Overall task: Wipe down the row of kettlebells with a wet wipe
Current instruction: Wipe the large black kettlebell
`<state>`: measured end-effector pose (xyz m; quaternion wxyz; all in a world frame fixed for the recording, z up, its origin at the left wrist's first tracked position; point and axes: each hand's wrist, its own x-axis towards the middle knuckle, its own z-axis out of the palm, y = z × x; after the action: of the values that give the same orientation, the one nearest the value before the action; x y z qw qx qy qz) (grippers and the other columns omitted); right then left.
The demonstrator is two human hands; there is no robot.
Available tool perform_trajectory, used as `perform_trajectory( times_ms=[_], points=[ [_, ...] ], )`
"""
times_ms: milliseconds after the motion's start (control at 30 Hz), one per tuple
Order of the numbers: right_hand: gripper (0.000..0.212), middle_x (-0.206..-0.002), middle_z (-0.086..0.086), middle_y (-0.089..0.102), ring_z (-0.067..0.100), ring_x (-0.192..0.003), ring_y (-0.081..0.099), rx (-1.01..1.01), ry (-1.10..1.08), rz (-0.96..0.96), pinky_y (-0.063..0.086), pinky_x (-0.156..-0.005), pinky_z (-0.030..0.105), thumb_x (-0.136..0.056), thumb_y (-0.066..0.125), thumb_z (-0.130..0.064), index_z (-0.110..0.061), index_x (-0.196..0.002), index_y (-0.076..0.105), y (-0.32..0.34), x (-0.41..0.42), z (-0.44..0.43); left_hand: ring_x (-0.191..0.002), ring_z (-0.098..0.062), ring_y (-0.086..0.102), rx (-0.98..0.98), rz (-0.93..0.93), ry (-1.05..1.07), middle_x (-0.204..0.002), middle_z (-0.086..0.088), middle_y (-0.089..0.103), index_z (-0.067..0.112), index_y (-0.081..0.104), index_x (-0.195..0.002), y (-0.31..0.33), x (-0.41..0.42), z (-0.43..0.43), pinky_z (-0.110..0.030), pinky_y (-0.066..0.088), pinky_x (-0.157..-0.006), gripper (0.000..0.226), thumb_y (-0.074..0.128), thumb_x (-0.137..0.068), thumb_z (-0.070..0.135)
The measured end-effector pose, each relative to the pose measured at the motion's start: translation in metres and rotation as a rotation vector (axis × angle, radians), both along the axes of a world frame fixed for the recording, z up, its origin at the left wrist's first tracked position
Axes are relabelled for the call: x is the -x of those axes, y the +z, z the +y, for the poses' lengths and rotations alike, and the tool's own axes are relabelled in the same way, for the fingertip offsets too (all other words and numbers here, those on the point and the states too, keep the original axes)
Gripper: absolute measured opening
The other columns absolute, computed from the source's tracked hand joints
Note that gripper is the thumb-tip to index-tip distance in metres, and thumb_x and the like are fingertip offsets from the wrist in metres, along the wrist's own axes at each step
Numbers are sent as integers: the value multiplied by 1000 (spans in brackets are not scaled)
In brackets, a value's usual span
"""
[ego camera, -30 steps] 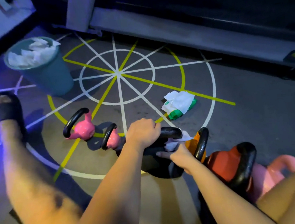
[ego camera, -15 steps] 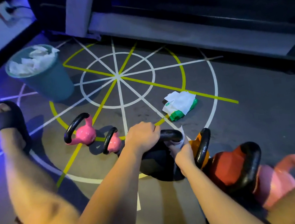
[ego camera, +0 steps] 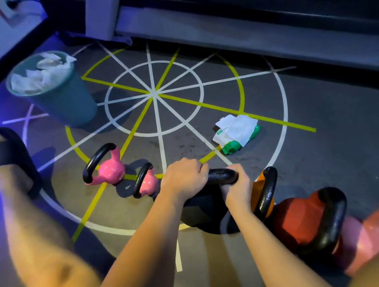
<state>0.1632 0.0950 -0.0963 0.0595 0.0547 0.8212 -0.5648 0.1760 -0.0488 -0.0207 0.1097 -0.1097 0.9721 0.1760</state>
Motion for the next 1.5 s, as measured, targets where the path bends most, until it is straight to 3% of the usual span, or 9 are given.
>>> perform_trajectory(
  times_ms=[133, 333, 567, 700, 800, 967, 1100, 1300, 1500],
  points=[
    [36, -81, 3, 62, 2, -69, 52, 49, 40, -11, 39, -62, 7, -76, 61, 16, -18, -85, 59, 11, 0, 3, -90, -36, 61, -16, -11, -1, -94, -14, 67, 10, 66, -85, 0, 0, 0, -39, 44, -77, 46, 35, -103, 39],
    [61, -122, -9, 60, 8, -111, 56, -150, 309, 13, 37, -86, 9, -73, 76, 0, -26, -123, 51, 32, 1, 10, -97, -38, 61, -41, -18, 4, -103, -17, 67, 10, 68, -91, 2, -2, -1, -36, 37, -74, 45, 35, -103, 39],
    [81, -135, -3, 55, 8, -126, 54, -344, 761, -173, 44, -106, 27, -51, 92, -55, -31, -115, 50, 69, 43, 49, -80, -30, 49, -65, -37, 13, -83, -7, 52, 17, 48, -70, 9, -6, -1, -36, 37, -72, 42, 34, -103, 39],
    [53, -135, 6, 56, 0, -115, 58, -81, 745, -277, 44, -92, 9, -75, 77, 13, -5, -121, 59, 68, 49, 60, -80, -26, 51, -41, -37, -10, -80, -3, 52, 17, 53, -74, 6, -6, 0, -36, 38, -72, 43, 32, -103, 41],
    [61, -136, -12, 46, -19, -109, 54, -68, 813, -293, 42, -88, 4, -77, 63, 23, -12, -127, 58, 68, 51, 61, -78, -27, 55, -35, -26, -20, -67, 2, 47, 18, 52, -67, 5, -5, 0, -36, 39, -69, 48, 32, -102, 44],
    [72, -160, -2, 25, -4, -131, 44, -42, 879, -286, 41, -101, 10, -82, 48, 27, -23, -132, 56, 60, 61, 72, -74, -29, 50, -11, 9, -37, -63, 0, 41, 14, 56, -69, 0, -2, -1, -35, 36, -68, 49, 33, -102, 42],
    [63, -151, 0, 44, -20, -104, 57, -45, 799, -200, 45, -85, 6, -82, 43, 27, -12, -126, 66, 58, 63, 71, -71, -32, 49, 2, 45, -31, -60, -2, 40, 13, 43, -59, -4, -1, -1, -35, 34, -64, 51, 35, -101, 40],
    [37, -119, 8, 72, 15, -111, 68, 144, 504, -276, 54, -92, 24, -88, 68, 6, -21, -113, 72, 42, 63, 76, -80, -40, 58, 23, 73, -17, -66, -9, 47, 9, 51, -66, -6, -1, 1, -36, 39, -65, 48, 37, -99, 41],
    [40, -79, -21, 67, -5, -75, 57, -113, 661, -245, 43, -80, 20, -98, 47, -16, -42, -120, 69, 39, 51, 69, -69, -34, 50, 58, 72, -1, -58, -5, 42, 6, 57, -67, -7, 0, 2, -36, 41, -63, 51, 38, -97, 41]
  ],
)
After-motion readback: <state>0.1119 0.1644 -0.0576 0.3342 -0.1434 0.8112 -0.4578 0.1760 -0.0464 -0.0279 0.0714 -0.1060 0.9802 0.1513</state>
